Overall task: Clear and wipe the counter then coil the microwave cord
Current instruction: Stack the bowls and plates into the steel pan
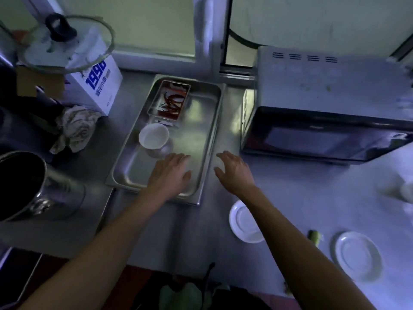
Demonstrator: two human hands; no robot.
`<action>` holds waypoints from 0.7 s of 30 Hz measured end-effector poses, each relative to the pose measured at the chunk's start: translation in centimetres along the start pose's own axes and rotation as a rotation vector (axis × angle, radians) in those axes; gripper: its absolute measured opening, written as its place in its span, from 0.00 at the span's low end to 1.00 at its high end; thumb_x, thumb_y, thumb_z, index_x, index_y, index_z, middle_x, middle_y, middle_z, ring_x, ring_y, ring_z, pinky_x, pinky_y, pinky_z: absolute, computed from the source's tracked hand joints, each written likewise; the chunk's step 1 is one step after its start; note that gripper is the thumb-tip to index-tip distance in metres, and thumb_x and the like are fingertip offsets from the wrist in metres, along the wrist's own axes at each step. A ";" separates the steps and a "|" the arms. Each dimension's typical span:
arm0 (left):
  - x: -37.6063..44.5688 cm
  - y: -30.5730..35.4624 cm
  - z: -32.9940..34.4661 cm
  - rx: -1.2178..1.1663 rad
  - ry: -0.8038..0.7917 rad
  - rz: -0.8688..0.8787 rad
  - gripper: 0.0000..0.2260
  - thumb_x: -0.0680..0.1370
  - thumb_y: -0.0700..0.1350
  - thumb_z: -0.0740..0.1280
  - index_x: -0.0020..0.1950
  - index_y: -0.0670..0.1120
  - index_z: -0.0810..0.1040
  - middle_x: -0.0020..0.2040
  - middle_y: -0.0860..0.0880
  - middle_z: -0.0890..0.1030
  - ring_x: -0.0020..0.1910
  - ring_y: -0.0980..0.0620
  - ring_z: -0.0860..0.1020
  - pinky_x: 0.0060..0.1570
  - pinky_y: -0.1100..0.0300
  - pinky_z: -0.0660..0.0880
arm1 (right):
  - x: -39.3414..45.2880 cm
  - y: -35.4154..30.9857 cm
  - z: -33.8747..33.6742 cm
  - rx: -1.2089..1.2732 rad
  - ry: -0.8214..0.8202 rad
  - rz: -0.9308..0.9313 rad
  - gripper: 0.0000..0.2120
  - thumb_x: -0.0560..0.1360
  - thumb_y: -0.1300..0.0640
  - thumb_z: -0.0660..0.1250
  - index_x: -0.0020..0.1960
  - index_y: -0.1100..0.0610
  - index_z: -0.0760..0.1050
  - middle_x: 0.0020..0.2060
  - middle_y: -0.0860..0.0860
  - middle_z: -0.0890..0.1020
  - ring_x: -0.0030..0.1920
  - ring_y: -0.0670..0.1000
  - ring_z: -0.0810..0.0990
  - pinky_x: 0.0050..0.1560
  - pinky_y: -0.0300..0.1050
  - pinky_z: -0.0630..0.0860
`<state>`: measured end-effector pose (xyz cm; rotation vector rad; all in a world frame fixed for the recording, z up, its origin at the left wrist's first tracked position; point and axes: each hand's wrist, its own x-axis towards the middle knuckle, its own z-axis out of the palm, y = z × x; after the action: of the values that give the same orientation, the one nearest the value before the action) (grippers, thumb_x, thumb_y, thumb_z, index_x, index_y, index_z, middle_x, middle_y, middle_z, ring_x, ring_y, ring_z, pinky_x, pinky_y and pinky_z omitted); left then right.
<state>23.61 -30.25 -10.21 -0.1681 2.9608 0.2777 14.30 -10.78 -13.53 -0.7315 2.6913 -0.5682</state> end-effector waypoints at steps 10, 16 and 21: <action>-0.2 10.0 2.9 -0.006 -0.059 0.224 0.23 0.80 0.53 0.62 0.74 0.48 0.67 0.72 0.49 0.71 0.71 0.47 0.67 0.65 0.47 0.69 | -12.4 8.6 -2.5 0.184 0.126 0.217 0.22 0.80 0.53 0.66 0.72 0.55 0.71 0.68 0.52 0.76 0.69 0.56 0.72 0.68 0.55 0.70; -2.2 15.1 4.9 -0.073 -0.109 0.380 0.24 0.81 0.54 0.61 0.76 0.49 0.66 0.74 0.50 0.70 0.72 0.48 0.67 0.65 0.49 0.69 | -22.0 11.0 -4.2 0.089 0.205 0.415 0.21 0.80 0.52 0.66 0.72 0.54 0.72 0.70 0.52 0.76 0.71 0.56 0.70 0.69 0.53 0.68; -4.3 19.3 5.7 -0.155 -0.138 0.504 0.24 0.80 0.53 0.62 0.76 0.51 0.67 0.74 0.51 0.70 0.72 0.48 0.67 0.67 0.51 0.67 | -28.8 11.6 -5.0 0.127 0.310 0.546 0.19 0.79 0.55 0.67 0.69 0.55 0.75 0.66 0.53 0.79 0.67 0.57 0.74 0.65 0.55 0.71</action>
<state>26.22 -9.89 -11.57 0.5633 2.7948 0.5538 31.38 15.22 -9.23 0.1480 2.9133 -0.7385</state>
